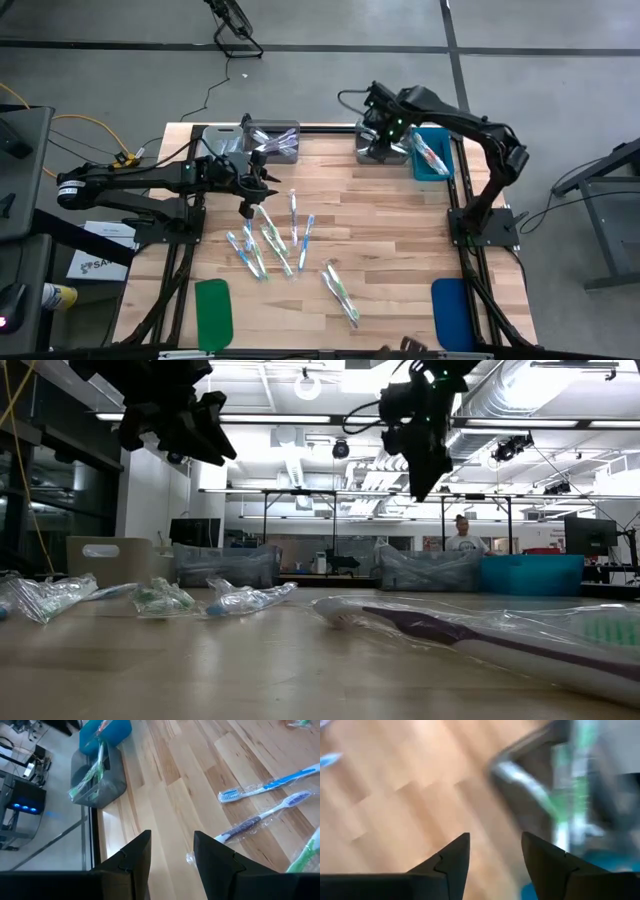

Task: Pick & Place Toothbrushes
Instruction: Put the green toothbrush into the right black bin

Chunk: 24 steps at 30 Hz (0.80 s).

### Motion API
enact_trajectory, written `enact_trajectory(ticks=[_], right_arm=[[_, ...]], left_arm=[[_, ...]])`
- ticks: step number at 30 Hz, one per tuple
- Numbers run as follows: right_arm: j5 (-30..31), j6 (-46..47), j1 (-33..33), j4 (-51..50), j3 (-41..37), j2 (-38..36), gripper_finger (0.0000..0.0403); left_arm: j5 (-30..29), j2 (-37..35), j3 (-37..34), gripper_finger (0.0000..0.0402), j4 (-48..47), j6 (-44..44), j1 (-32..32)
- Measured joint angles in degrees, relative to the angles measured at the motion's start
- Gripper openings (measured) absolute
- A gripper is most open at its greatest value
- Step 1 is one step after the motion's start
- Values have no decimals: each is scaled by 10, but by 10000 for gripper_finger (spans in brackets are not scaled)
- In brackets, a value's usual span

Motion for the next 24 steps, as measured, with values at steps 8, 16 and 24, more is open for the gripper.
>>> enact_trajectory(ticks=[8, 16, 24], right_arm=[[-18, 152, 134, -73, 0, -1, 161], [-9, 359, 322, -34, 0, -1, 158], [81, 473, 489, 124, 0, -1, 159]], left_arm=[[-13, 1, 0, 142, -15, 6, 0], [-21, 2, -6, 142, -36, 26, 0], [-20, 1, -55, 142, -11, 36, 0]])
